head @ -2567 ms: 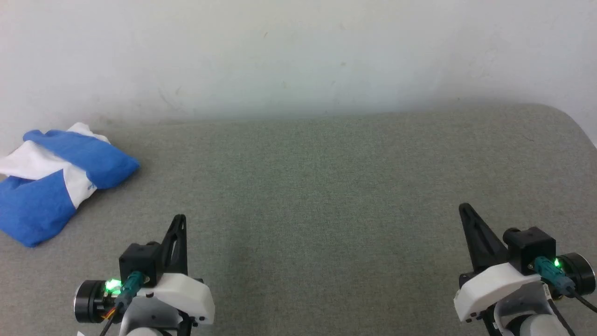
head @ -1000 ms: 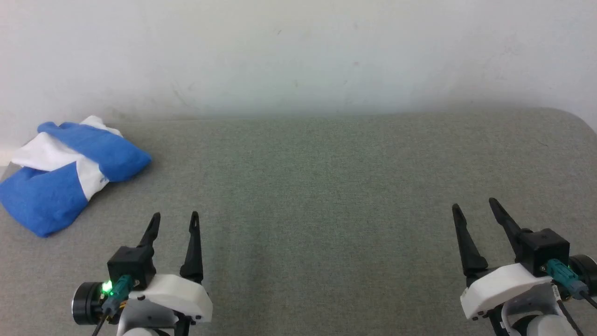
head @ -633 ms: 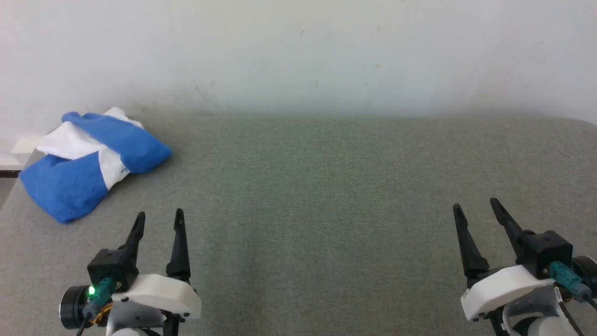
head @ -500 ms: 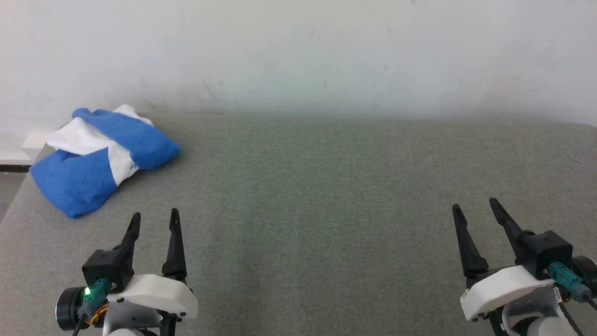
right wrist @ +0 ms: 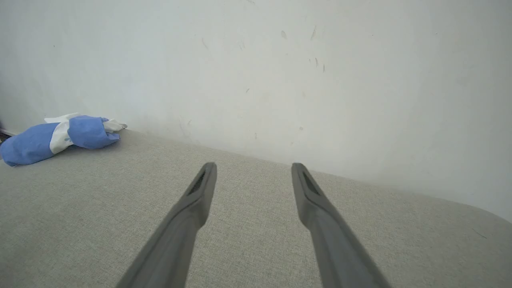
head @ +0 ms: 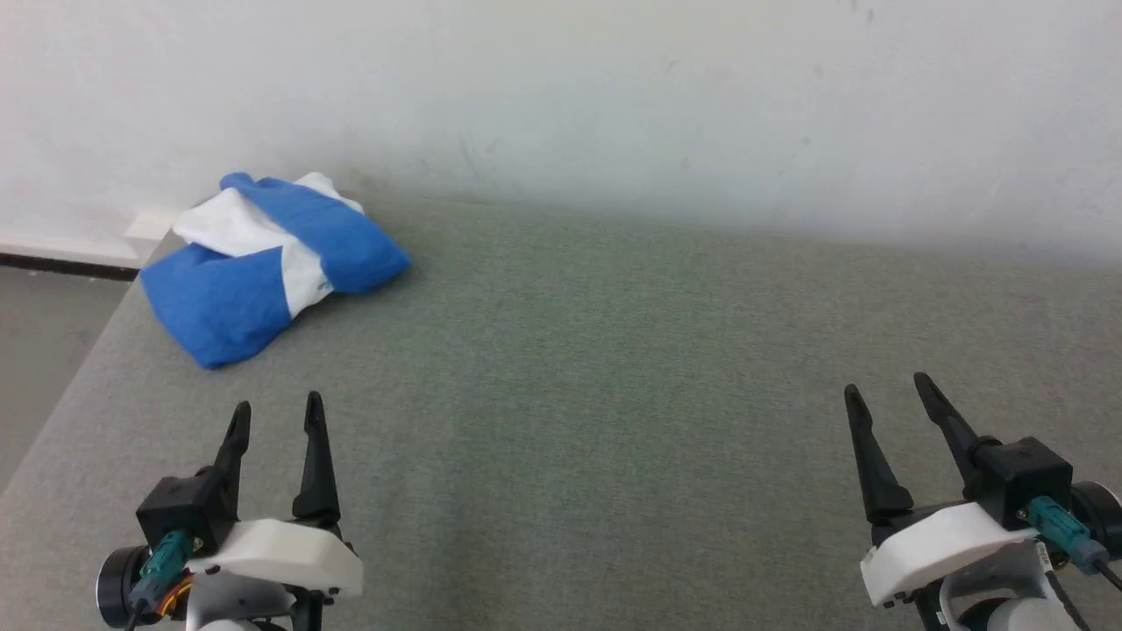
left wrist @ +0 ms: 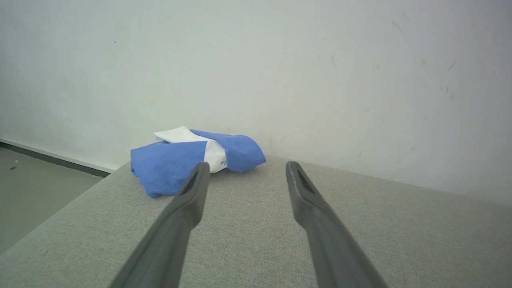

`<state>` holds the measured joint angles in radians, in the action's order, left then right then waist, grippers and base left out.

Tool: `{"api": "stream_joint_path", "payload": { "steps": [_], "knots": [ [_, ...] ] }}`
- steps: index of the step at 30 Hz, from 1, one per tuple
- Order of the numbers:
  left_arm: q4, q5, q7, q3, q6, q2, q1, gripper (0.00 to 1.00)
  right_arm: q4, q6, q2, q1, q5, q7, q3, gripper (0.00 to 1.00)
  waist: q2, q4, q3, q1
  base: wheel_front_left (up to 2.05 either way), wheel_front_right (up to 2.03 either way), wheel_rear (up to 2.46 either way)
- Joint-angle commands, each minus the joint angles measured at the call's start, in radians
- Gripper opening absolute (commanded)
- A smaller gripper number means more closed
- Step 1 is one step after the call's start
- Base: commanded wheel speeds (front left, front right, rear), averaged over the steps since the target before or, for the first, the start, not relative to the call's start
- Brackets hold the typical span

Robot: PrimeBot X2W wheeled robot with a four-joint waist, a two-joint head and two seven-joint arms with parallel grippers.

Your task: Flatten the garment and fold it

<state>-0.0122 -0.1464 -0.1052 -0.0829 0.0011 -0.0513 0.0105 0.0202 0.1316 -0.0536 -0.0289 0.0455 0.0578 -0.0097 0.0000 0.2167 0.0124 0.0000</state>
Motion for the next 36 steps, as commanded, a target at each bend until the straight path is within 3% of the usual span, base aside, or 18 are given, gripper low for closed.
{"api": "stream_joint_path", "payload": {
  "steps": [1,22,36],
  "knots": [
    [-0.004,-0.016,-0.011,-0.006,0.004,0.001,0.004,1.00,0.006,0.000,0.001,-0.008,0.002,0.009,0.000,1.00,0.0000,0.031,-0.006,0.0000,0.00,0.00,0.00],
    [-0.008,-0.099,-0.055,-0.026,-0.006,0.001,-0.029,1.00,0.047,-0.001,0.002,0.014,-0.024,0.002,0.003,1.00,0.0000,0.149,-0.067,0.0000,0.00,0.00,0.00],
    [-0.006,-0.101,-0.084,-0.121,-0.056,-0.008,-0.356,1.00,0.166,-0.001,-0.003,0.077,-0.099,-0.078,0.017,1.00,0.0000,0.108,-0.239,0.0000,0.00,0.00,0.00]
  ]
}}
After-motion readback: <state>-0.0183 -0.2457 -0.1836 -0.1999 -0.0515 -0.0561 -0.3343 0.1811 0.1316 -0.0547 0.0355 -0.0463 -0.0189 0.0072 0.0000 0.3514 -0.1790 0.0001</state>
